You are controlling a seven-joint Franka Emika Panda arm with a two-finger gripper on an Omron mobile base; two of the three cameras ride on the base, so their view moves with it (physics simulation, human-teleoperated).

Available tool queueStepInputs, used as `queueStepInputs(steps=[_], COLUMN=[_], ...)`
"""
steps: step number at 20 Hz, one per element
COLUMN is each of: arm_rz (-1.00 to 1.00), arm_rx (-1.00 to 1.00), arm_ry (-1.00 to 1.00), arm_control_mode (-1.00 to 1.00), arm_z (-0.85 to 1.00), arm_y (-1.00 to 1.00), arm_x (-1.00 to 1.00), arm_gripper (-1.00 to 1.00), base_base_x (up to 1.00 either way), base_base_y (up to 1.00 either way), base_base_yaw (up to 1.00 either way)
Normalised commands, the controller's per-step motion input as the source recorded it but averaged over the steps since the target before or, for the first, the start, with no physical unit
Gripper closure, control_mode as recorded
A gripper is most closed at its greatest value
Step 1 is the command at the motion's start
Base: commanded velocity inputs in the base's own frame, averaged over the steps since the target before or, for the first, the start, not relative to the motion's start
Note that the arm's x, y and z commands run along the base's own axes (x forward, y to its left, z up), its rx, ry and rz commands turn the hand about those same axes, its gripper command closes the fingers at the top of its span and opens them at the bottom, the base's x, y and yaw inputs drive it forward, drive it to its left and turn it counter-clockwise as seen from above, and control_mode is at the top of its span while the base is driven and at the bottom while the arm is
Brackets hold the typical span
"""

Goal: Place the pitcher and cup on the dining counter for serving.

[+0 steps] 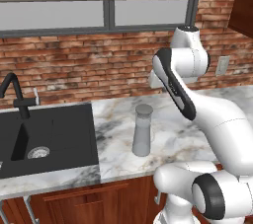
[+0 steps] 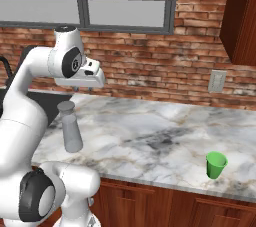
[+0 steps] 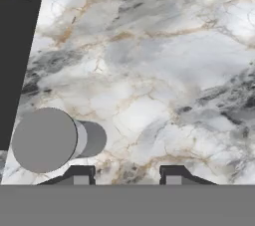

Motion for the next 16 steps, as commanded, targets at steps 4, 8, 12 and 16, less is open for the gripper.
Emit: queueStepInputs(steps=[4,8,12,16], arm_rz=[0.01,0.00,0.00,0.01], arm_rx=[-0.01,0.05,0.06,0.00], arm_ry=[0.06,0.06,0.04,0.04], arm_control_mode=[-1.00,-1.00,-1.00,-1.00], arm_z=[-0.17,-0.69,-0.83,-0.65], arm_y=[0.31,0.23,0.16,0.17], arm_x=[-0.25,-0.35,-0.09,0.00], arm_gripper=[-1.00,-1.00,-1.00,-1.00], base_base_x=[0.00,0.00,0.00,0.00], base_base_y=[0.00,0.00,0.00,0.00], base_base_yaw=[0.00,0.00,0.00,0.00])
